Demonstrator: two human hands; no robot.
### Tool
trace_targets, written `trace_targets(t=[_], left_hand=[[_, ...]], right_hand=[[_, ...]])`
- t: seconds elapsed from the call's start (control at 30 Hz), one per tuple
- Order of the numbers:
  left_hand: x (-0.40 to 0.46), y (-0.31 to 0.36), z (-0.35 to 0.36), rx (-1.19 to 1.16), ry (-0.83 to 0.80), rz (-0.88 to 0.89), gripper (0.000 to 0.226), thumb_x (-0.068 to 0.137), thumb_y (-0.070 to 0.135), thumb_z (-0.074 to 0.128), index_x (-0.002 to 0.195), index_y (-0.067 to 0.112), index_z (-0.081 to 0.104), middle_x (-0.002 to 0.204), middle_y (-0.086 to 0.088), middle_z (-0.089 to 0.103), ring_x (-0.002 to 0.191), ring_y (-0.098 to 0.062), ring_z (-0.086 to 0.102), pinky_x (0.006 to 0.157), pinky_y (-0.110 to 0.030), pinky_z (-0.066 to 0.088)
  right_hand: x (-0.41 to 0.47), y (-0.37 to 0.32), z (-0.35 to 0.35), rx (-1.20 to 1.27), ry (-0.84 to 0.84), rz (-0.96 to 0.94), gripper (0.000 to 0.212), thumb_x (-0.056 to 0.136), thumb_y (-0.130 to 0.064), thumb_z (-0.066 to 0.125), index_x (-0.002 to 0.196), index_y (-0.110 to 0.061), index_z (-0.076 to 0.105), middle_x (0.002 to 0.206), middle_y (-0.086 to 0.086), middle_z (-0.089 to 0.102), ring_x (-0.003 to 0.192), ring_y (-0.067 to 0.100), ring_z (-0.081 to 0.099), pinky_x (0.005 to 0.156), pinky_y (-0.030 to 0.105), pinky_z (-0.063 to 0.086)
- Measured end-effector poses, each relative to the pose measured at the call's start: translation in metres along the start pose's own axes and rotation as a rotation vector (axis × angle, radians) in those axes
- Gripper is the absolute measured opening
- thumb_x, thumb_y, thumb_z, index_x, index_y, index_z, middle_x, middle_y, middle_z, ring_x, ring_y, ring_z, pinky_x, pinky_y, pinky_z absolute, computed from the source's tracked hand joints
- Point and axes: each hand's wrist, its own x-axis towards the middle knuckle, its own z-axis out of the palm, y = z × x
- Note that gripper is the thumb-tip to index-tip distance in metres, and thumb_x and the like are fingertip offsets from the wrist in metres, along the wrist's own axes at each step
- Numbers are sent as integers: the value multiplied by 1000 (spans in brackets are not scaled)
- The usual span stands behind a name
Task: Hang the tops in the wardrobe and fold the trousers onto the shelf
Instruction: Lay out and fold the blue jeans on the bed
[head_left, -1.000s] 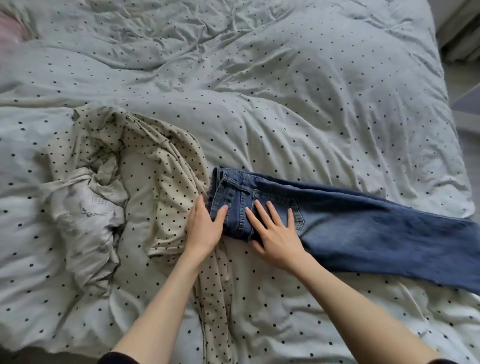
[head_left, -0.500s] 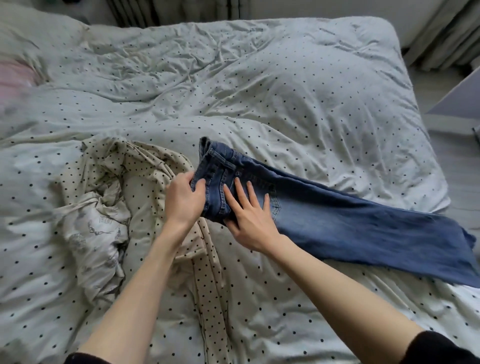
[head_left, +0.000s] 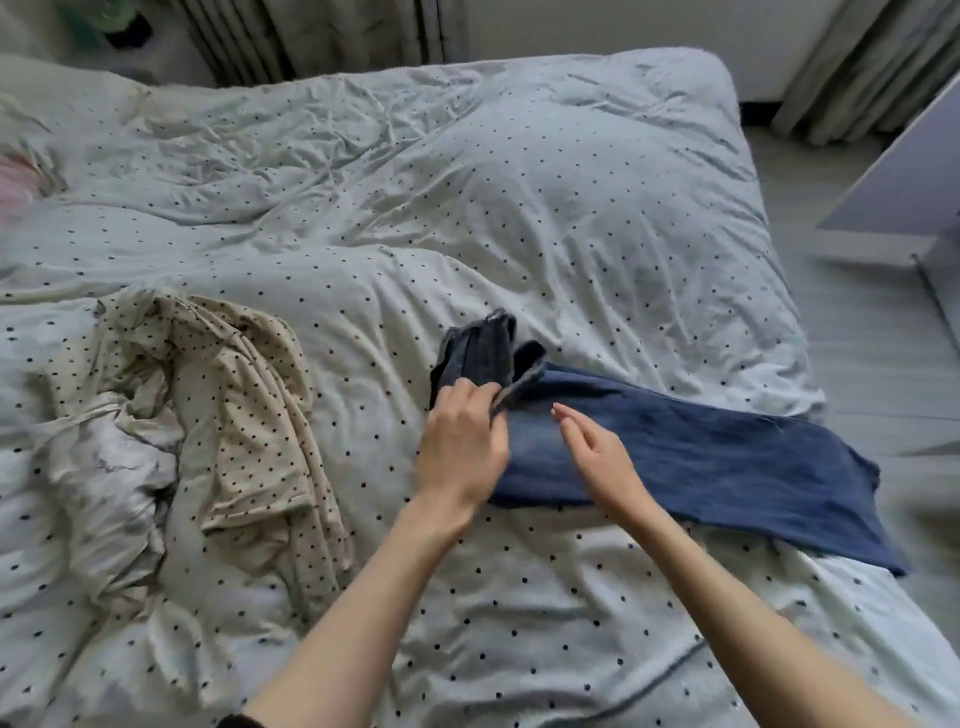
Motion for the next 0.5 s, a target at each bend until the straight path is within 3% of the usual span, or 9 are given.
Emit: trace_targets(t=[0.07, 0.13, 0.2, 0.27, 0.33, 0.4, 0.5], left_hand=[[-3, 15, 31, -13, -129, 60, 31, 90, 18, 55, 119, 6, 61, 104, -14, 56, 104, -29, 48, 94, -38, 37], [-5, 25, 64, 96, -310, 138, 34, 94, 31, 50, 118, 10, 61, 107, -8, 54, 108, -26, 47, 104, -37, 29], [-9, 22, 86, 185, -504, 163, 39, 98, 34, 42, 126, 11, 55, 126, -5, 50, 126, -22, 39, 114, -37, 11], [-15, 13, 96, 164, -570, 205, 41, 100, 26, 39, 138, 12, 44, 146, -2, 39, 142, -17, 21, 116, -34, 2], [-21, 0, 92, 47, -434, 233, 43, 94, 4, 46, 138, 6, 46, 147, -4, 39, 144, -17, 18, 119, -34, 12], [-22, -13, 81, 11, -223, 248, 52, 79, -17, 53, 128, -2, 54, 139, -12, 49, 138, -24, 29, 111, -43, 33], [-21, -33, 76, 132, -42, 302, 55, 76, -16, 51, 129, -4, 52, 140, -17, 47, 135, -32, 35, 110, -48, 30]], right_hand=[[0, 14, -30, 388, 51, 216, 34, 102, -34, 33, 124, -20, 55, 125, 7, 62, 103, 14, 62, 85, 28, 46], [2, 26, -53, 574, 108, 302, 39, 102, -40, 30, 125, -19, 52, 123, 5, 61, 96, 12, 63, 80, 27, 48], [3, 33, -60, 496, 168, 273, 40, 102, -35, 35, 136, -15, 46, 131, 2, 54, 100, 10, 60, 85, 27, 50], [0, 38, -57, 297, 182, 177, 41, 101, -26, 39, 141, -15, 41, 141, -1, 46, 119, 10, 51, 102, 31, 42], [-7, 40, -45, 66, 151, 34, 40, 100, -18, 42, 139, -14, 44, 145, -1, 42, 130, 8, 41, 108, 20, 29], [-15, 42, -28, -187, 92, -151, 38, 97, -13, 46, 135, -10, 50, 146, 5, 41, 136, 15, 37, 109, 18, 23], [-22, 45, -6, -505, 50, -417, 36, 93, -19, 49, 125, -7, 61, 137, 14, 52, 130, 28, 47, 110, 44, 32]])
